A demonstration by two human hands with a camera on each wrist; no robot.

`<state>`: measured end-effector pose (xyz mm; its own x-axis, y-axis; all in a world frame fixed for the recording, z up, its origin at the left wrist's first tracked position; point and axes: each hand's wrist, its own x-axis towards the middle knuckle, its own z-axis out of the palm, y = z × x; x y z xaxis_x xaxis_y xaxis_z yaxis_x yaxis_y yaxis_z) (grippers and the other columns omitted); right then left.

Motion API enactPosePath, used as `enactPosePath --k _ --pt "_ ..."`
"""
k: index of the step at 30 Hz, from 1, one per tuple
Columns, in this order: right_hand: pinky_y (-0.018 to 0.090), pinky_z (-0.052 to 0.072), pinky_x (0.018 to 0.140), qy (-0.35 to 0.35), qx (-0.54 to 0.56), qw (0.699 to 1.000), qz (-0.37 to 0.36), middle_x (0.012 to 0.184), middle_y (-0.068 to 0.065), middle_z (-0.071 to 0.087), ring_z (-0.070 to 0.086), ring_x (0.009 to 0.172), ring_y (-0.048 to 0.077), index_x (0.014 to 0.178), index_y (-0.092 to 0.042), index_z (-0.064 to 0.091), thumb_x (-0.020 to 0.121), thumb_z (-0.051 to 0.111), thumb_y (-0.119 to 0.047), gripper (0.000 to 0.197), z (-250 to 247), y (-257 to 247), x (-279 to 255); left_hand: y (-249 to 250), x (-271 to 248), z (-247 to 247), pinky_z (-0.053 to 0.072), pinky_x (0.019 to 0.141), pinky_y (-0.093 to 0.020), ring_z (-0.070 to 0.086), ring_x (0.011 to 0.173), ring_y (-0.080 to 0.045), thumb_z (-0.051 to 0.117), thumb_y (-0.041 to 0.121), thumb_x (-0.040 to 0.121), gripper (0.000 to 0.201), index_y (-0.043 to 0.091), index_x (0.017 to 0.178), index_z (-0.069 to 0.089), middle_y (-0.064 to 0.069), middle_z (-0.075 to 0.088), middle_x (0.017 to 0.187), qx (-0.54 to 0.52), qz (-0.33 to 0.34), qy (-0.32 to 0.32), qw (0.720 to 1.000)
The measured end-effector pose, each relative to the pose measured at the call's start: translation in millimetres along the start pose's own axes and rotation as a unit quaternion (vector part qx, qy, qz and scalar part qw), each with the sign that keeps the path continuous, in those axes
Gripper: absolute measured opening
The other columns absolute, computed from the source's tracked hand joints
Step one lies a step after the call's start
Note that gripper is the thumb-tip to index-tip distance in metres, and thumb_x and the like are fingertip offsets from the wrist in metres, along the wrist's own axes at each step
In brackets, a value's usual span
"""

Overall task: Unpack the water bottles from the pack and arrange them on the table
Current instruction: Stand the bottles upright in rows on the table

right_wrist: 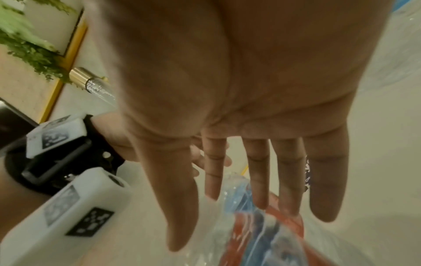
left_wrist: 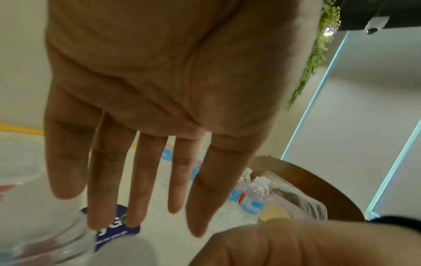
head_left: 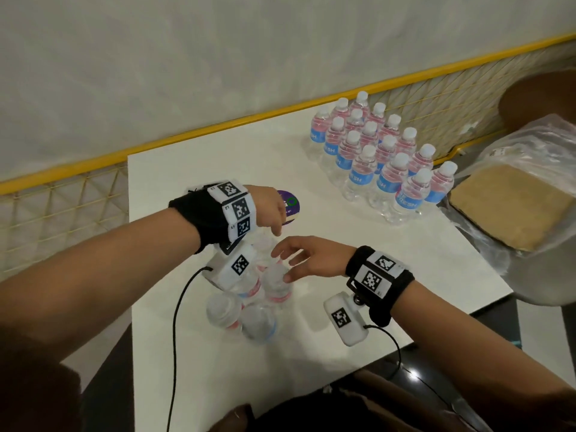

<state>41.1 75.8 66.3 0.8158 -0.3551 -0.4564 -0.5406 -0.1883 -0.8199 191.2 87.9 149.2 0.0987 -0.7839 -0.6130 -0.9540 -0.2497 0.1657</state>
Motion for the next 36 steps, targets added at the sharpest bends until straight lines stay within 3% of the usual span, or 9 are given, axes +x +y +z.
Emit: enactPosePath --k 6,10,12,15,17,23,27,31,36 --pt "0.041 0.045 0.099 0.037 -0.118 0.992 0.013 0.123 0.007 0.056 0.054 0.111 0.024 0.121 -0.028 0.057 0.071 0.079 -0.029 0.054 34.0 -6.3 6.1 -13.1 -6.4 26.1 0.044 0.082 -0.025 0.058 0.101 -0.016 0.073 0.025 0.081 0.050 0.018 0.128 0.057 0.001 0.055 0.130 0.064 0.001 -0.028 0.998" --pt "0.031 0.044 0.091 0.072 -0.129 0.988 0.046 0.125 0.004 0.058 0.053 0.107 0.023 0.132 -0.028 0.047 0.076 0.075 -0.027 0.063 46.3 -0.4 3.3 -6.5 -5.7 33.4 0.043 0.076 -0.023 0.060 0.111 -0.021 0.073 0.023 0.082 0.062 0.015 0.138 0.046 -0.003 0.052 0.134 0.123 0.025 -0.043 0.991" --pt "0.026 0.041 0.085 0.089 -0.130 0.986 0.053 0.125 0.005 0.058 0.053 0.107 0.023 0.133 -0.029 0.046 0.078 0.073 -0.025 0.062 47.0 1.6 1.0 -1.0 -2.1 34.4 0.044 0.061 -0.016 0.062 0.094 -0.019 0.072 0.022 0.082 0.061 0.011 0.137 0.047 -0.006 0.058 0.128 0.156 0.049 -0.056 0.985" --pt "0.029 0.044 0.089 0.100 -0.136 0.983 0.068 0.126 0.006 0.057 0.054 0.113 0.026 0.132 -0.028 0.047 0.078 0.071 -0.020 0.059 39.4 6.1 -2.9 3.6 11.7 36.4 0.032 0.031 -0.007 0.046 0.051 -0.009 0.067 0.015 0.086 0.019 0.018 0.099 0.053 -0.005 0.060 0.078 0.166 0.058 -0.054 0.983" --pt "0.031 0.045 0.089 0.114 -0.136 0.980 0.086 0.125 0.007 0.057 0.054 0.112 0.026 0.129 -0.028 0.048 0.078 0.071 -0.018 0.057 27.4 13.4 -6.9 8.2 20.4 34.5 0.027 0.027 -0.009 0.038 0.043 -0.009 0.063 0.012 0.088 0.030 0.019 0.071 0.039 0.000 0.041 0.059 0.146 0.057 -0.025 0.987" --pt "0.034 0.047 0.093 0.197 -0.115 0.963 0.144 0.124 0.004 0.058 0.055 0.112 0.025 0.126 -0.026 0.050 0.076 0.071 -0.015 0.055 -35.6 47.7 -23.9 42.1 48.8 24.2 0.030 0.035 -0.012 0.038 0.043 -0.007 0.059 0.012 0.089 0.038 0.021 0.062 0.034 0.004 0.039 0.058 0.126 0.088 0.022 0.988" --pt "0.034 0.044 0.091 0.259 -0.093 0.945 0.176 0.126 0.008 0.054 0.053 0.113 0.028 0.129 -0.017 0.042 0.077 0.072 -0.017 0.060 -81.7 72.0 -33.4 77.9 72.1 6.4 0.043 0.053 -0.022 0.051 0.055 -0.018 0.058 0.014 0.090 0.007 0.011 0.086 0.053 -0.009 0.055 0.080 0.102 0.101 0.031 0.989" --pt "0.030 0.040 0.083 0.341 -0.054 0.922 0.176 0.124 0.011 0.055 0.053 0.112 0.029 0.129 -0.013 0.039 0.077 0.074 -0.014 0.063 -110.3 93.2 -41.7 105.1 99.6 -1.5 0.049 0.087 -0.031 0.063 0.102 -0.030 0.057 0.018 0.092 0.035 0.007 0.125 0.059 -0.013 0.060 0.125 0.035 0.135 0.096 0.986" --pt "0.038 0.044 0.097 0.388 -0.006 0.911 0.138 0.128 0.007 0.058 0.054 0.117 0.028 0.134 -0.023 0.043 0.080 0.070 -0.011 0.061 -125.5 117.4 -54.8 127.0 127.2 -2.9 0.046 0.090 -0.032 0.060 0.108 -0.030 0.060 0.021 0.090 0.035 0.011 0.123 0.060 -0.013 0.062 0.121 -0.024 0.171 0.135 0.976"
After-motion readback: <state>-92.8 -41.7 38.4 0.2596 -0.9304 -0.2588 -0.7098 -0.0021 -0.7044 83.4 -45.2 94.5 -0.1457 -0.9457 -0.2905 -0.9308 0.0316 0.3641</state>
